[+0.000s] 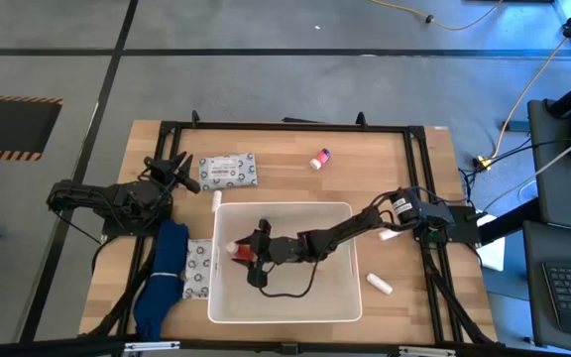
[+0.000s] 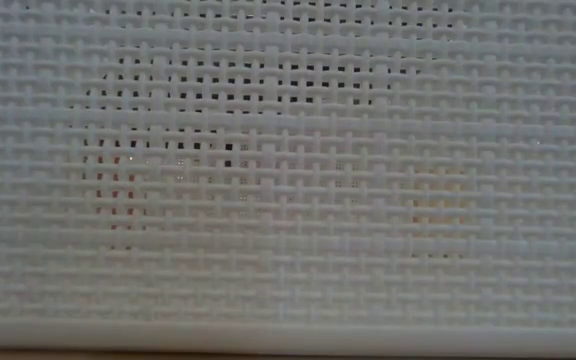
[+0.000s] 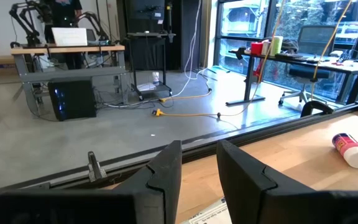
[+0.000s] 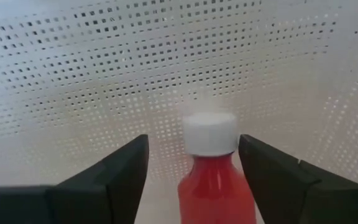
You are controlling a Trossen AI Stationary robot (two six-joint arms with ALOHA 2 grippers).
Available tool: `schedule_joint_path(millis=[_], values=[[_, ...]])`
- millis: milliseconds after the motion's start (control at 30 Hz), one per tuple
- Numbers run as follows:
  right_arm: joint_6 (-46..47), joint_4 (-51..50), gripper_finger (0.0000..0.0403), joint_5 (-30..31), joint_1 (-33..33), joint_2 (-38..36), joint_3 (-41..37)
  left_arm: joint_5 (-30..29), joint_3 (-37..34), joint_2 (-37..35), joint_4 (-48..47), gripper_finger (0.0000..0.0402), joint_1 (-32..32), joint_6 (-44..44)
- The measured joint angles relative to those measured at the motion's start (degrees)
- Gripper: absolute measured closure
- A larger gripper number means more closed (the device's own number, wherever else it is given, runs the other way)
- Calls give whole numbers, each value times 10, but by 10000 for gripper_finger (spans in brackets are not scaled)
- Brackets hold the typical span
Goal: Pick & place medical supplies in basket/bin
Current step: Put the red pill bottle into the white bin, then put the pink pill bottle into the white bin
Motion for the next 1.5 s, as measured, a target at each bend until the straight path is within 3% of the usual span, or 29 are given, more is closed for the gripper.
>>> schedule_joint_path(millis=[333,767,1000,1233,1500], values=[[-61,3,151,1,0,-51,-1,0,0,0,0,304,0,0],[-144,-99,150,4,-3,-250,0,0,0,0,0,304,0,1],[-70,-288,150,88,-10,-346,0,1,0,0,0,304,0,1],[33,-504,150,94,-70,-450,0,2,0,0,0,304,0,0],[82,-692,150,94,-180,-532,0,17,0,0,0,301,0,1]])
